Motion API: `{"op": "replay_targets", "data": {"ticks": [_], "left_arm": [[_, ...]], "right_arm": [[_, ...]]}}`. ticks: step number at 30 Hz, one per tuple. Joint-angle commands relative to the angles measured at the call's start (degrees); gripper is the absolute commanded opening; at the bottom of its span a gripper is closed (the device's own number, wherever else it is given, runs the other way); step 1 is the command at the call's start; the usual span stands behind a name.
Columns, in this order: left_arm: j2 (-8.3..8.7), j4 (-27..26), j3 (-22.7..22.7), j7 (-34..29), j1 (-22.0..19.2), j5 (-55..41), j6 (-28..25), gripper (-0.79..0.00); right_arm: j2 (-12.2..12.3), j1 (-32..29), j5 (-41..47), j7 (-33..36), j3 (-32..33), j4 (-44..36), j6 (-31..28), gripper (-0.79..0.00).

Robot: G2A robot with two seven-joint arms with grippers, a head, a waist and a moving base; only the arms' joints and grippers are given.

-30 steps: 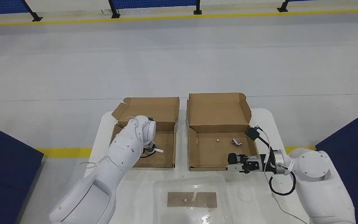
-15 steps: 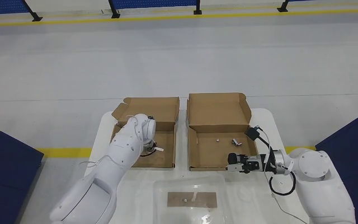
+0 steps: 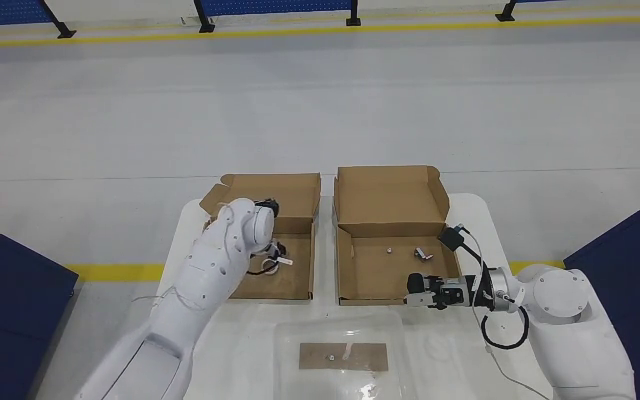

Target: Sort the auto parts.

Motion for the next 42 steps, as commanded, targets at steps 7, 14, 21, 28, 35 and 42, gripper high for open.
{"op": "replay_targets", "data": {"ticks": [7,14,21,28,35,42], "left_arm": [[6.34,-29.5,-14.64,-8.16,15.86,-0.63,-7.96,0.0],[8.89,-42.79,-23.96,-14.32,24.3,-7.51,-15.82,0.0],[8.89,-42.79,-23.96,-14.32,24.3,-7.51,-15.82,0.0],[9.07,-43.7,-26.88,-11.56,26.91,-18.6,-19.05,0.0],[10.82,-48.48,-36.01,-14.1,34.3,-36.78,-27.15,0.0],[12.39,-53.3,-39.93,-15.01,39.01,-44.65,-27.77,0.0]], "right_arm": [[0.0,0.0,0.0,0.0,0.0,0.0,0.0,0.0],[0.0,0.0,0.0,0.0,0.0,0.0,0.0,0.0],[0.0,0.0,0.0,0.0,0.0,0.0,0.0,0.0],[0.0,0.0,0.0,0.0,0.0,0.0,0.0,0.0],[0.0,0.0,0.0,0.0,0.0,0.0,0.0,0.0],[0.0,0.0,0.0,0.0,0.0,0.0,0.0,0.0]]}}
